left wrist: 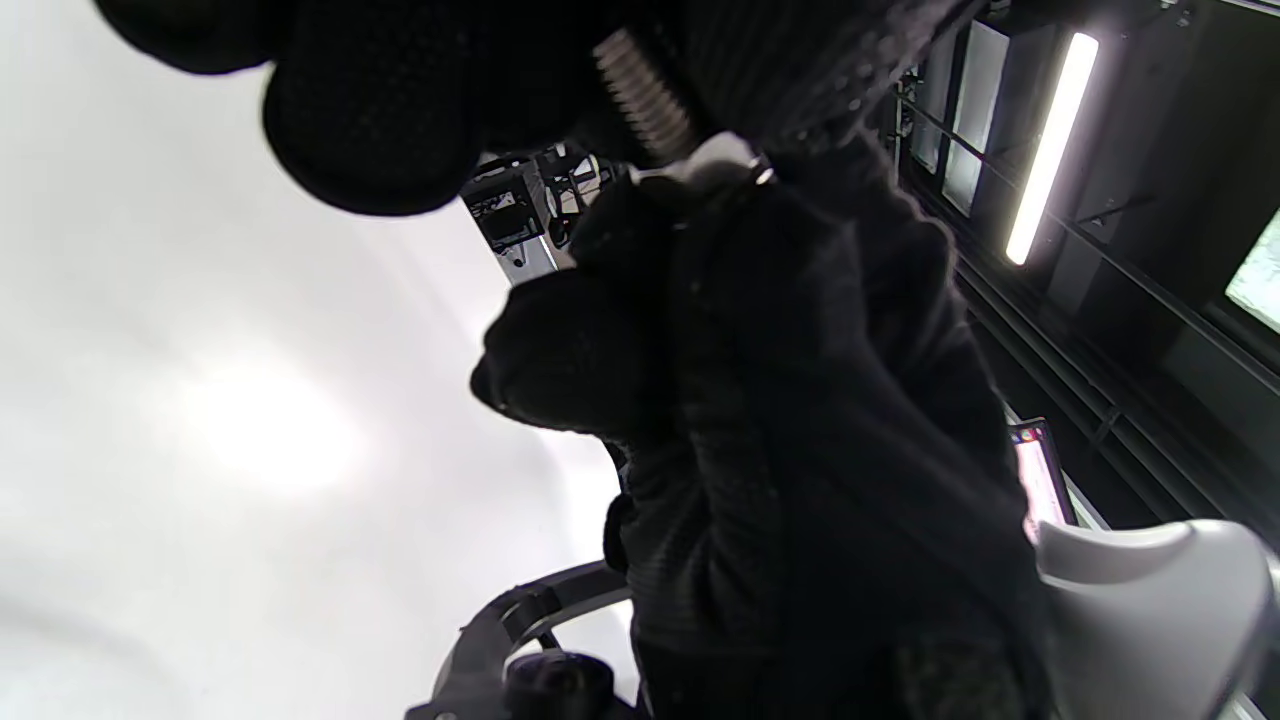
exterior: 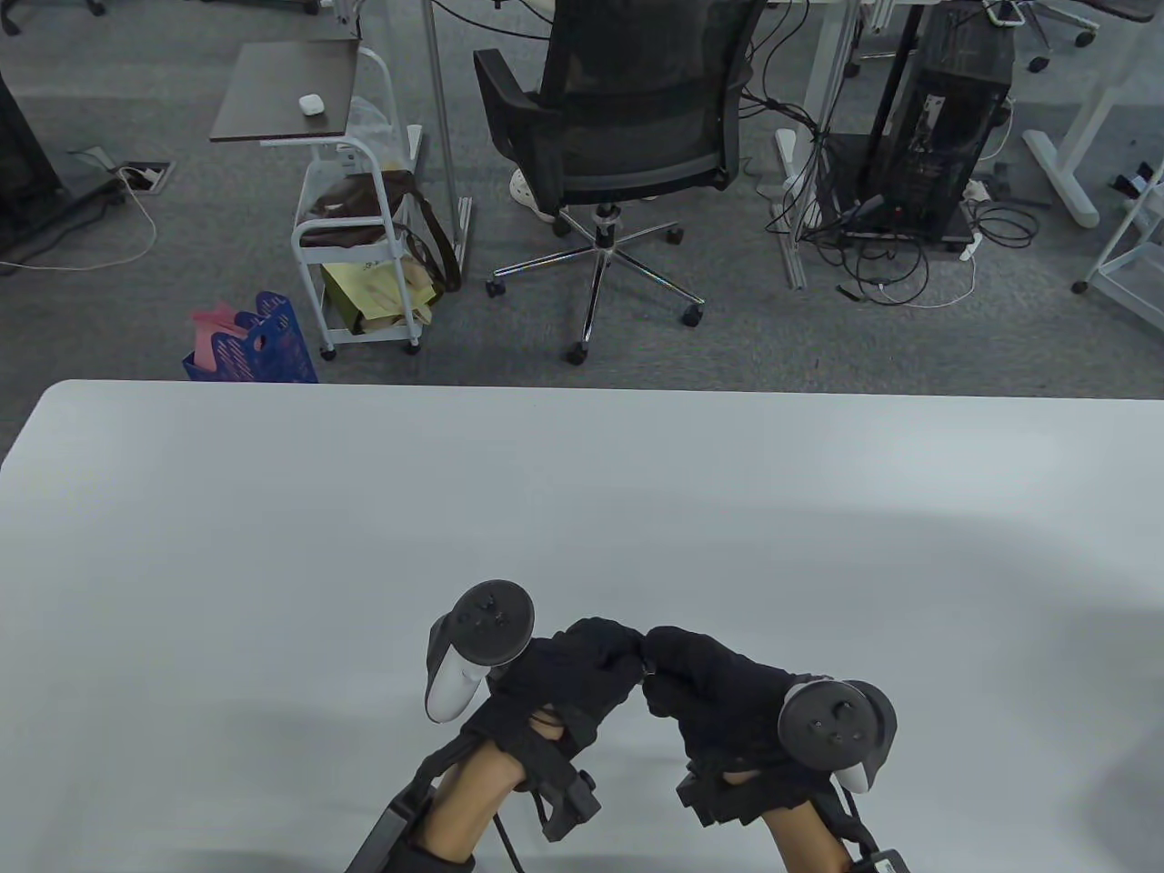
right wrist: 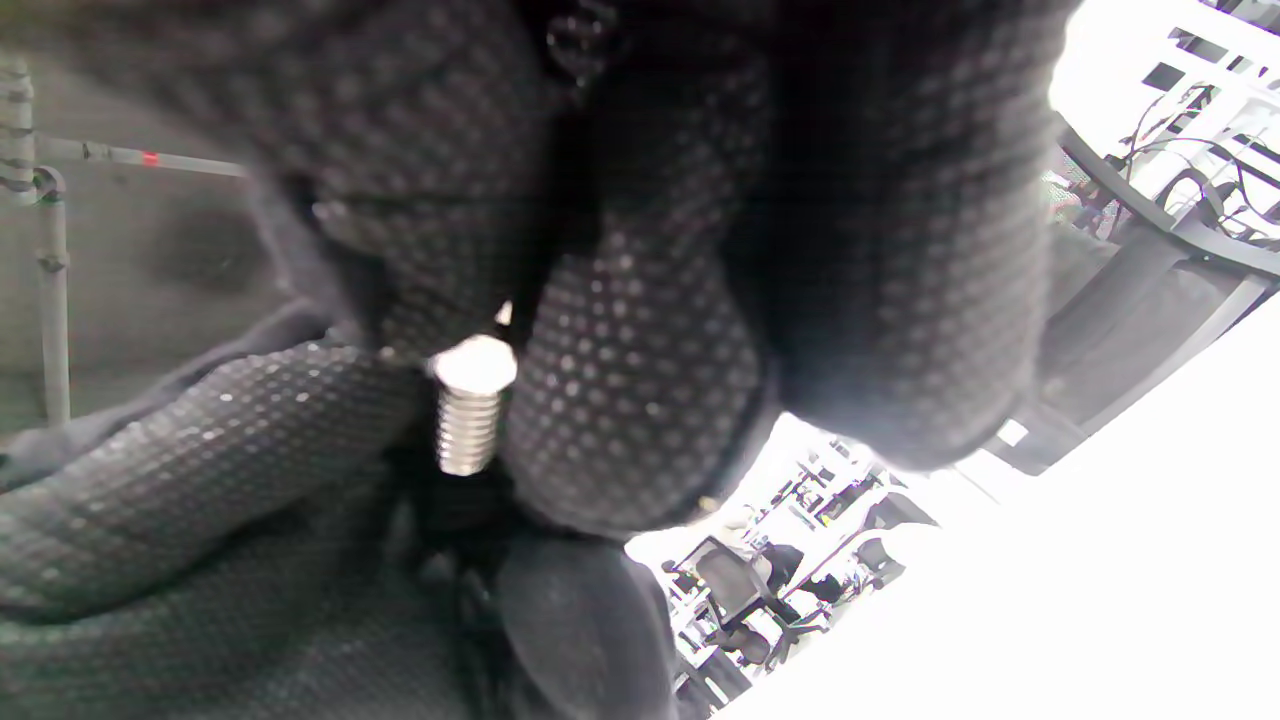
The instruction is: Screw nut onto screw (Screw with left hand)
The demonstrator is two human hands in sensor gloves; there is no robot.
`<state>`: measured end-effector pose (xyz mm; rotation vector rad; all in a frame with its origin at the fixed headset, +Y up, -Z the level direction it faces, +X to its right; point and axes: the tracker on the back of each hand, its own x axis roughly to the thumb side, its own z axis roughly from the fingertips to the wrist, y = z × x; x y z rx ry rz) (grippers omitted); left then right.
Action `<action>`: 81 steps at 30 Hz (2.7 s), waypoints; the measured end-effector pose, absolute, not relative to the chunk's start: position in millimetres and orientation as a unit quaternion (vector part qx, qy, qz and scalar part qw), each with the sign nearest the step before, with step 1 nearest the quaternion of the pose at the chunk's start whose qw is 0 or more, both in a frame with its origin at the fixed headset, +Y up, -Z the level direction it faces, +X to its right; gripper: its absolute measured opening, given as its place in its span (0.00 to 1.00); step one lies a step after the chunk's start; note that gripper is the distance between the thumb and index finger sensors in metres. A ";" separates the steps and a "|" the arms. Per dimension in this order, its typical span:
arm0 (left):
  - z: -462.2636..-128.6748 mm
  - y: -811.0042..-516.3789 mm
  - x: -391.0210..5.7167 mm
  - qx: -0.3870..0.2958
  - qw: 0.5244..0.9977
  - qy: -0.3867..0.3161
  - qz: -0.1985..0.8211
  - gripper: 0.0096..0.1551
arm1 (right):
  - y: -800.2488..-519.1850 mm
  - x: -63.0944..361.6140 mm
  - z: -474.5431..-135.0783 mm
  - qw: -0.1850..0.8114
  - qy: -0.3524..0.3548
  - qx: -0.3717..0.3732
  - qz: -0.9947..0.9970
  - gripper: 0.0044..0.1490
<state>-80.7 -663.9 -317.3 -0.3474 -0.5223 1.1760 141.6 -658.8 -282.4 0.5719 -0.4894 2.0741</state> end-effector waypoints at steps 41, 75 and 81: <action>-310.1 -649.8 -79.1 0.030 0.903 -0.240 0.356 0.25 | -659.2 153.4 -286.2 0.437 -0.227 0.190 0.849 0.34; -321.3 -736.9 -19.4 -0.128 0.967 -0.208 -0.078 0.37 | -666.2 162.9 -294.0 0.344 -0.230 0.172 0.894 0.32; -329.3 -702.4 -62.8 -0.056 0.984 -0.158 0.063 0.41 | -659.6 164.4 -291.2 0.233 -0.273 0.185 0.915 0.33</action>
